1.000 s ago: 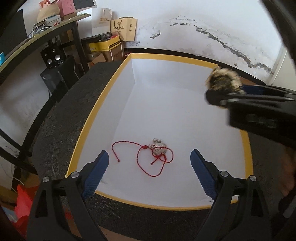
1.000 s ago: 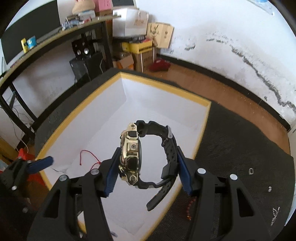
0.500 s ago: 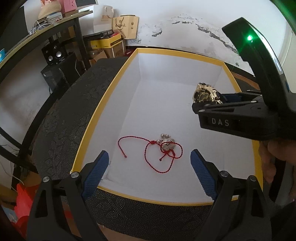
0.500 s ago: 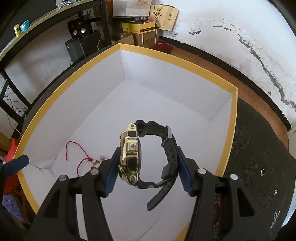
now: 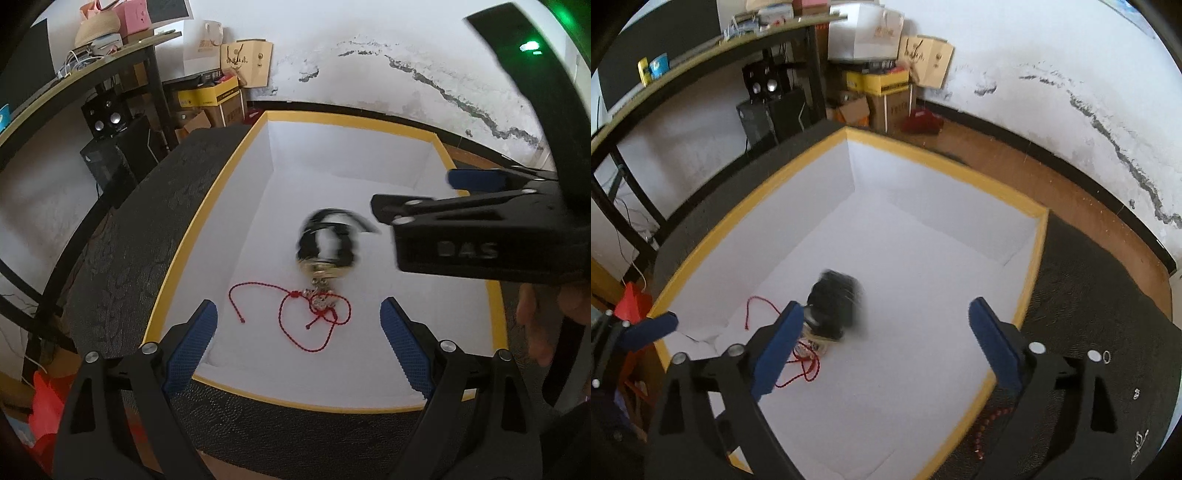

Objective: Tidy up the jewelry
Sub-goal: 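Move both tools back over the rug toward the remaining jewelry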

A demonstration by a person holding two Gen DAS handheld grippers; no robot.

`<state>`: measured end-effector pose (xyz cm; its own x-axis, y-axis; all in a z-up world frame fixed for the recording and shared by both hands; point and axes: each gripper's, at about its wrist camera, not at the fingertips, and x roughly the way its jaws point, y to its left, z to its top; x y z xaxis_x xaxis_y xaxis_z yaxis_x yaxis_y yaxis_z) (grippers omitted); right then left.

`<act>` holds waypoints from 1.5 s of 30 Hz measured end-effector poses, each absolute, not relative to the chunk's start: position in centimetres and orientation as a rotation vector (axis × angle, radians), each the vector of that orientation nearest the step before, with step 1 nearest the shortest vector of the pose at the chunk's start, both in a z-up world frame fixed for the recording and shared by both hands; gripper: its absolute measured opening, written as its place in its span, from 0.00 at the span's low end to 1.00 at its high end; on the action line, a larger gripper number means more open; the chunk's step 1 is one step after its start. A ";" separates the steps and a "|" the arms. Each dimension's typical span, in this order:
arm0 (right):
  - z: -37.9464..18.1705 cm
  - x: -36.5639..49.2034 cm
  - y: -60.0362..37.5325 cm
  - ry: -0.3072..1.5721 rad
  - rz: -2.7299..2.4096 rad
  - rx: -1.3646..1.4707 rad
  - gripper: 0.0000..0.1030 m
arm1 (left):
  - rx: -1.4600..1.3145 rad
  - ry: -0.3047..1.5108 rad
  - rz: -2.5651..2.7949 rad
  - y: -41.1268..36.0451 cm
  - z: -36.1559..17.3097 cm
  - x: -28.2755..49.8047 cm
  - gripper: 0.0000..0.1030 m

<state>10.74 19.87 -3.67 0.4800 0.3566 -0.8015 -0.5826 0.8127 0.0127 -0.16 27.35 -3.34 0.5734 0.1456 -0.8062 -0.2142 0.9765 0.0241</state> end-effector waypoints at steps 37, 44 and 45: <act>-6.3 1.3 -23.6 0.910 -0.010 0.017 0.93 | 0.094 0.885 -0.164 -1.9 -2.4 7.2 0.94; -7.5 1.7 -27.6 0.929 -0.012 0.051 0.93 | 0.135 0.883 -0.197 -6.4 -3.6 8.1 0.94; -7.4 1.6 -27.8 0.927 -0.008 0.044 0.93 | 0.140 0.890 -0.197 -6.7 -3.9 8.3 0.94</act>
<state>1.56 -27.83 -7.43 0.6000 0.0120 -0.7999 0.0261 0.9991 0.0345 8.30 -6.72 -3.88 0.6131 -0.1122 -0.7820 0.2281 0.9729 0.0392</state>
